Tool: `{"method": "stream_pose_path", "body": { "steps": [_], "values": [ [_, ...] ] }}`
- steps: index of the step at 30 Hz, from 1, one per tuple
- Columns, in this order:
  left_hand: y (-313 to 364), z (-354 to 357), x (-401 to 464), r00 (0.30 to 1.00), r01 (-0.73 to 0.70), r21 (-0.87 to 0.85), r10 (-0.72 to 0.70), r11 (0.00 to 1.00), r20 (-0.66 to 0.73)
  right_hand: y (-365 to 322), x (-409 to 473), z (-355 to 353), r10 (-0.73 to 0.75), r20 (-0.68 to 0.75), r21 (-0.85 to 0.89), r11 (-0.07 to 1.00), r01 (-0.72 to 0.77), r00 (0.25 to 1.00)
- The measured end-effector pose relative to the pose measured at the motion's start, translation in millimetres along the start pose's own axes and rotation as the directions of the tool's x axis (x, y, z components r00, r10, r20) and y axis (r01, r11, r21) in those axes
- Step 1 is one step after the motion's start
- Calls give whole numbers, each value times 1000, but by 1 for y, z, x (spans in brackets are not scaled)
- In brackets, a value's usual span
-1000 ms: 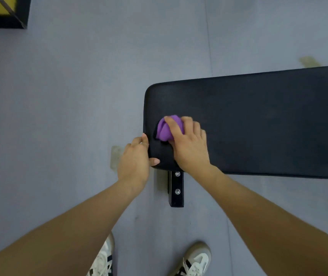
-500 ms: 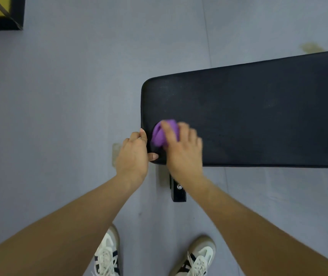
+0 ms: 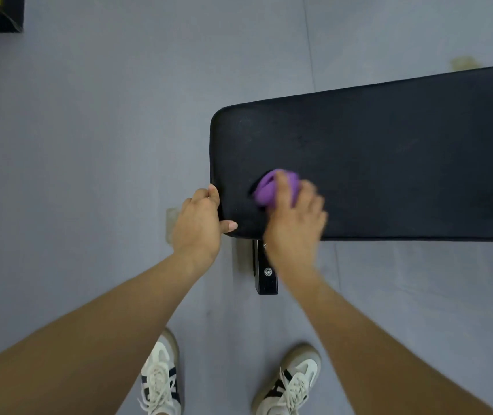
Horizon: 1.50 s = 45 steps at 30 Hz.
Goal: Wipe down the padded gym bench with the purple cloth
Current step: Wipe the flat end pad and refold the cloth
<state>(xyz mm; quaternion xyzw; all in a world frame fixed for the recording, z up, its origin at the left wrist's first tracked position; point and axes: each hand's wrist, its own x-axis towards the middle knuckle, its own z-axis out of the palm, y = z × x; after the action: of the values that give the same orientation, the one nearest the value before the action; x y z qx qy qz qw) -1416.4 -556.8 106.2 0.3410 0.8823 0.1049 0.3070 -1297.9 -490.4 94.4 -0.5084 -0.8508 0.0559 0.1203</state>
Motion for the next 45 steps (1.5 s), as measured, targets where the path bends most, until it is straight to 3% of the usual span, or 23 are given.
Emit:
{"method": "stream_pose_path", "body": {
  "steps": [4, 6, 9, 11, 13, 15, 18, 22, 23, 25, 27, 29, 31, 33, 35, 37, 39, 43, 45],
  "values": [
    [3, -2, 0, 998, 41, 4, -40, 999, -41, -11, -26, 2, -277, 76, 83, 959, 271, 958],
    [5, -3, -1, 1000, 14, 2, -14, 1000, -8, 20, -17, -6, -280, 82, 60, 959, 276, 956],
    [4, -3, -2, 1000, -7, 7, 7, 1000, -2, 84, 2, -26, 4, -57, 2, 1000, -4, 998],
    [2, -2, -2, 1000, -11, 13, 11, 1000, -9, 104, 9, -34, 235, -147, -8, 971, -238, 961],
    [2, -3, -4, 1000, -21, 29, 21, 999, -10, 89, 3, -25, 319, -223, -28, 942, -334, 921],
    [3, -3, -4, 1000, -25, 33, 25, 999, -14, 47, -16, -7, 273, -214, 10, 961, -278, 938],
    [4, -3, -4, 999, 14, -7, -14, 1000, -37, -12, -49, 12, 50, -81, 86, 995, -43, 995],
    [5, -4, -6, 1000, -4, 13, 5, 1000, -27, 19, -39, 2, -189, -4, 31, 982, 189, 982],
    [4, -5, -7, 1000, -16, 13, 16, 1000, -24, 36, -34, -4, -163, -16, -1, 987, 163, 987],
    [3, -4, -7, 999, -44, 29, 45, 999, -18, 67, -17, -17, 48, -89, -32, 998, -51, 995],
    [0, -2, -6, 998, -59, 42, 60, 997, -19, 73, -3, -22, 308, -133, -26, 949, -314, 942],
    [0, -1, -5, 998, -65, 30, 66, 997, -22, 50, -2, -14, 401, -132, -28, 913, -408, 907],
    [0, 1, -4, 997, -72, 15, 72, 997, -32, 10, -16, -3, 306, -78, -12, 952, -307, 949],
    [-2, 1, -4, 997, -29, -47, 26, 998, -66, -25, -36, 4, 88, 54, 26, 996, -90, 995],
    [-5, 1, -4, 997, -2, -101, -6, 995, -80, -30, -44, 4, -129, 150, 61, 991, 121, 980],
    [-8, 1, -6, 996, -71, -121, 65, 990, -54, -11, -33, -2, -273, 158, 42, 962, 270, 949],
    [-11, 0, -6, 995, -104, -175, 102, 979, -20, 9, -10, -8, -269, 158, -10, 962, 274, 950],
    [-15, 2, -5, 993, -112, -238, 116, 965, 2, 11, 51, -10, 30, 162, -74, 997, -19, 986],
    [-19, 1, -6, 991, -124, -286, 133, 950, 15, -10, 77, 0, 48, 179, -65, 997, -36, 983]
  ]
}}
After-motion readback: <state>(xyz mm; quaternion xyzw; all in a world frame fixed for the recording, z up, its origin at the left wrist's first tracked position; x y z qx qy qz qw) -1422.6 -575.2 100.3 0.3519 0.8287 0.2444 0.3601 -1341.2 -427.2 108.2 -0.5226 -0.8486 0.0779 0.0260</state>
